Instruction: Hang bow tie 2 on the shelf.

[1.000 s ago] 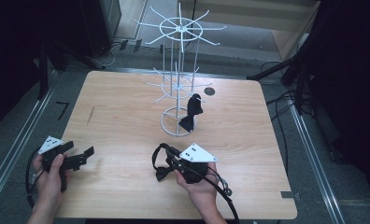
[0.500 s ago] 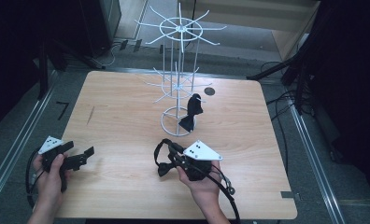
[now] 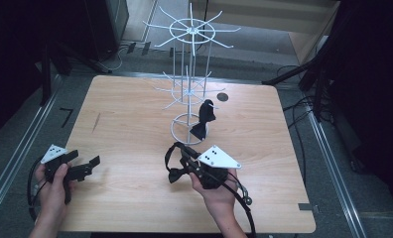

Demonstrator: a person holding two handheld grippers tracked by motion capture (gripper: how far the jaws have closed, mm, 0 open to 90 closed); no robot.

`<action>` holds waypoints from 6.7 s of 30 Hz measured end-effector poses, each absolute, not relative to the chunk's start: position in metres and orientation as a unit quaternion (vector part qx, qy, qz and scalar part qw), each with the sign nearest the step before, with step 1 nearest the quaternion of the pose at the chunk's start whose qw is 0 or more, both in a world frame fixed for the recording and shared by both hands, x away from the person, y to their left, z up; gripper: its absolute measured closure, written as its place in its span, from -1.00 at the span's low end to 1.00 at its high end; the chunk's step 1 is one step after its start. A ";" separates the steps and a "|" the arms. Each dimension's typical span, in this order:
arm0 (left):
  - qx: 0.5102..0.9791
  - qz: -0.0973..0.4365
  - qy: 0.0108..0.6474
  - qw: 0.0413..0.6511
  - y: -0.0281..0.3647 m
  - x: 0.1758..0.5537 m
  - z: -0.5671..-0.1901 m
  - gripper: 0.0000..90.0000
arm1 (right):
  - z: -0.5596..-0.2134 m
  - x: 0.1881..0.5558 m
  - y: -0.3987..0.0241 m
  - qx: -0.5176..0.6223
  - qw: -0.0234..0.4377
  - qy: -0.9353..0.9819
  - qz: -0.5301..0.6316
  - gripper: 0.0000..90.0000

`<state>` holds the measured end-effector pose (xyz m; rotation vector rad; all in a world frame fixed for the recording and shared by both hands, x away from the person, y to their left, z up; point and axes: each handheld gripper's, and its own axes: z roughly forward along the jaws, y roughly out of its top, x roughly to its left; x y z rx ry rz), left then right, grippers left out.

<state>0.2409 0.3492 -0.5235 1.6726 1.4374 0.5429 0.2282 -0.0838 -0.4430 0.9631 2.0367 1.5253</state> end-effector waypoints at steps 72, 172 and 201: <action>0.667 0.216 0.574 0.423 0.350 0.241 -0.524 -0.83 | -0.375 0.251 -0.101 0.340 0.266 0.692 0.579 0.80; 0.667 0.216 0.574 0.423 0.350 0.241 -0.523 -0.83 | -0.422 0.297 -0.124 0.408 0.242 0.701 0.533 0.28; 0.668 0.216 0.574 0.421 0.349 0.241 -0.523 -0.83 | -0.441 0.281 -0.169 0.433 0.247 0.698 0.514 -0.07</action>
